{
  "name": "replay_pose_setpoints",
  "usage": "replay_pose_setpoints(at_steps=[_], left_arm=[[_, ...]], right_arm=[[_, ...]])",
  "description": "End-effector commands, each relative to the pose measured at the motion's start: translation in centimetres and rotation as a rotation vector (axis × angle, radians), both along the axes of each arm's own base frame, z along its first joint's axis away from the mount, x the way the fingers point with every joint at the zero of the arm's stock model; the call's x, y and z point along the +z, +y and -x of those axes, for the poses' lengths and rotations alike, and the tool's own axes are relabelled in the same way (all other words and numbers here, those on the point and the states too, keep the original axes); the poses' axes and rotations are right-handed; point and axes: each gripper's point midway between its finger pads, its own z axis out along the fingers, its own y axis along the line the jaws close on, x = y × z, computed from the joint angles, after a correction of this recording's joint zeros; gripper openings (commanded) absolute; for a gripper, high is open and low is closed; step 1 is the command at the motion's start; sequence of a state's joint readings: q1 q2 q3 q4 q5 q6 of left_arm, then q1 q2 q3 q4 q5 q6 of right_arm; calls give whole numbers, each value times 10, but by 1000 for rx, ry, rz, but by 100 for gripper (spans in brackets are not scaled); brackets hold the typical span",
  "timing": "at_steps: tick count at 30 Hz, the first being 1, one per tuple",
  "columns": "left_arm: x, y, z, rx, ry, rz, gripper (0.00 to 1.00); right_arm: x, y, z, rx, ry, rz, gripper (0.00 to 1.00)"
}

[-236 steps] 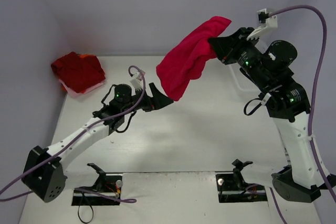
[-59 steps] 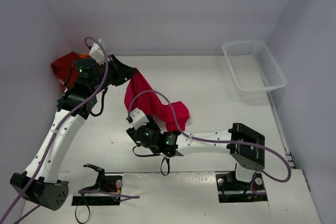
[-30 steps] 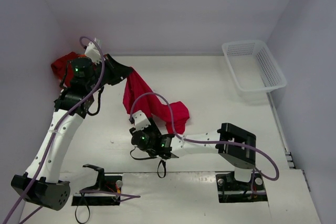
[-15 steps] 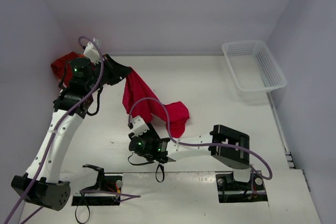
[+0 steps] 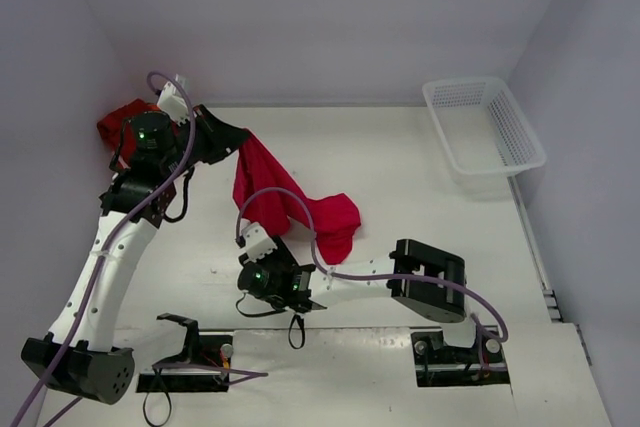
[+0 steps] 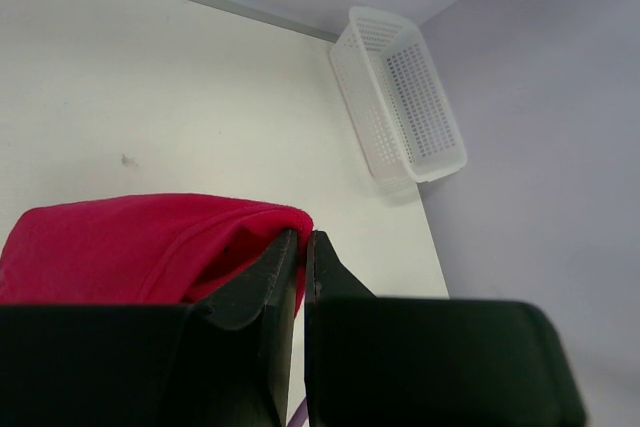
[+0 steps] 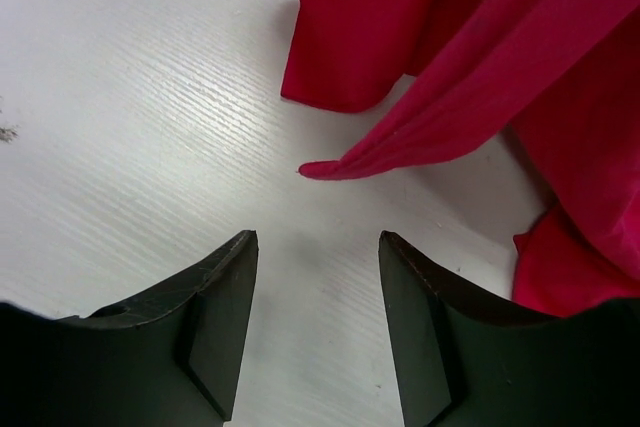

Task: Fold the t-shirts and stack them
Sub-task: Flatten the tshirt out

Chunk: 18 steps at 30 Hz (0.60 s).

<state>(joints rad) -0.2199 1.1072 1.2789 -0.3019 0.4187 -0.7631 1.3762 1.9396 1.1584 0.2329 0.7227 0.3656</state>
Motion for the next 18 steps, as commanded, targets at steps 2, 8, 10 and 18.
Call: replay_pose_setpoints(at_steps=[2,8,10,18], left_arm=[[39,4,3,0,-137,30,0],[37,13,3,17,-137,21,0],[39,19,2,31,-139,30,0],[40,21,3,31,-143,40,0]], right_arm=[[39,12,-9,-47,-90,-78,50],[57,-22,-8,-115,-85,-97,57],[61,-36,-9,-148,-84,-114,57],[63,-48,-15,-181,-96,-98,57]])
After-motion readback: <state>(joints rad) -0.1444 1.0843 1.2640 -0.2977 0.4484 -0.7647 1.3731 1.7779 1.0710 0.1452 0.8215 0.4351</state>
